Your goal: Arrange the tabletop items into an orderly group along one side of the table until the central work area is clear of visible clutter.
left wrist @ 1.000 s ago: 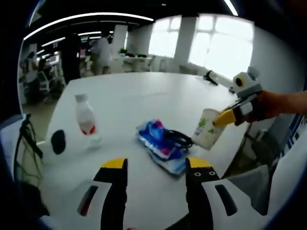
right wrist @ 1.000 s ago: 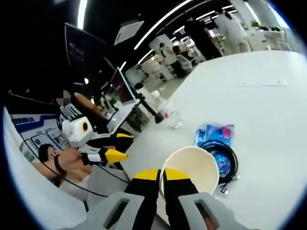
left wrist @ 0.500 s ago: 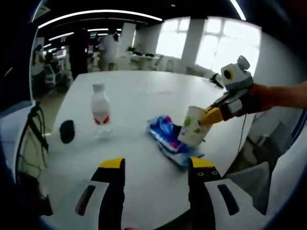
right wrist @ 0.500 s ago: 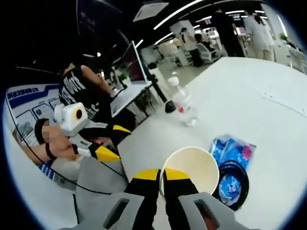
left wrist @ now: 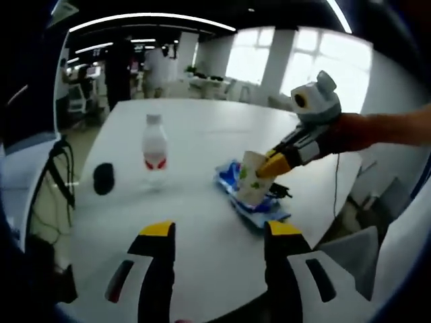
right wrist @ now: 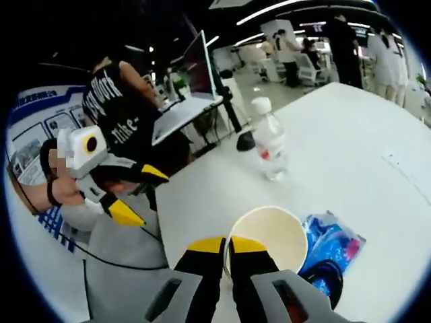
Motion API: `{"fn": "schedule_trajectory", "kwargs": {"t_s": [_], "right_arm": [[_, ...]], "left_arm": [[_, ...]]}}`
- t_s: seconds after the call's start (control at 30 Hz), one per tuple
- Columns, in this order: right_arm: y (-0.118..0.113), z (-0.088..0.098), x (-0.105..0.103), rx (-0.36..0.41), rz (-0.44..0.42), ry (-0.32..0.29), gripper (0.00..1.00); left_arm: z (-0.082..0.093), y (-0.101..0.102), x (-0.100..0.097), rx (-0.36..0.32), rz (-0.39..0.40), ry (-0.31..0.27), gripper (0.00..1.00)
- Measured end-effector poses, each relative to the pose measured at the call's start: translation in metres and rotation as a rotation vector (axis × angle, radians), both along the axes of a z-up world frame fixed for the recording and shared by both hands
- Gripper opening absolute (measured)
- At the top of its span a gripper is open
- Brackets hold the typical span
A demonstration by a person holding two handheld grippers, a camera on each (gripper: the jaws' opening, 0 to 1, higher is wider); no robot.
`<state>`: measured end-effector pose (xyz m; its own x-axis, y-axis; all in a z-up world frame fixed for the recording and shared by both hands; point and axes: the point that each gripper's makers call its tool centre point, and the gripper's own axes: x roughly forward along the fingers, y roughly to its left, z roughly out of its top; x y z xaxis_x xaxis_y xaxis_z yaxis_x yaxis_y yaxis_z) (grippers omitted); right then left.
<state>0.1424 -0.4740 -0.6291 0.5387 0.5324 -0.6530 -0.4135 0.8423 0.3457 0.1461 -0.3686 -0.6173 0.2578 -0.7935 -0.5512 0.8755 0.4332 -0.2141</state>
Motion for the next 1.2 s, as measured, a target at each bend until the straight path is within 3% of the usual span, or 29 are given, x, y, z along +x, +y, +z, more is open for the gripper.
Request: {"fn": "schedule_trajectory", "kwargs": {"t_s": [0.17, 0.27, 0.67, 1.0, 1.2], "right_arm": [[0.006, -0.004, 0.024, -0.032, 0.023, 0.005, 0.00], [0.010, -0.006, 0.030, -0.083, 0.060, 0.006, 0.00], [0.010, -0.026, 0.052, -0.158, 0.142, 0.038, 0.00], [0.006, -0.055, 0.077, -0.367, 0.291, 0.027, 0.00], [0.009, -0.067, 0.092, -0.436, 0.338, 0.016, 0.00]], "left_arm": [[0.004, -0.003, 0.003, -0.019, 0.000, 0.002, 0.53], [0.005, -0.004, 0.005, -0.028, 0.001, 0.007, 0.53], [0.006, -0.011, -0.005, -0.035, -0.019, 0.012, 0.52], [-0.003, -0.005, -0.010, -0.035, -0.024, 0.029, 0.52], [-0.001, -0.004, -0.013, -0.034, -0.025, 0.030, 0.51]]}}
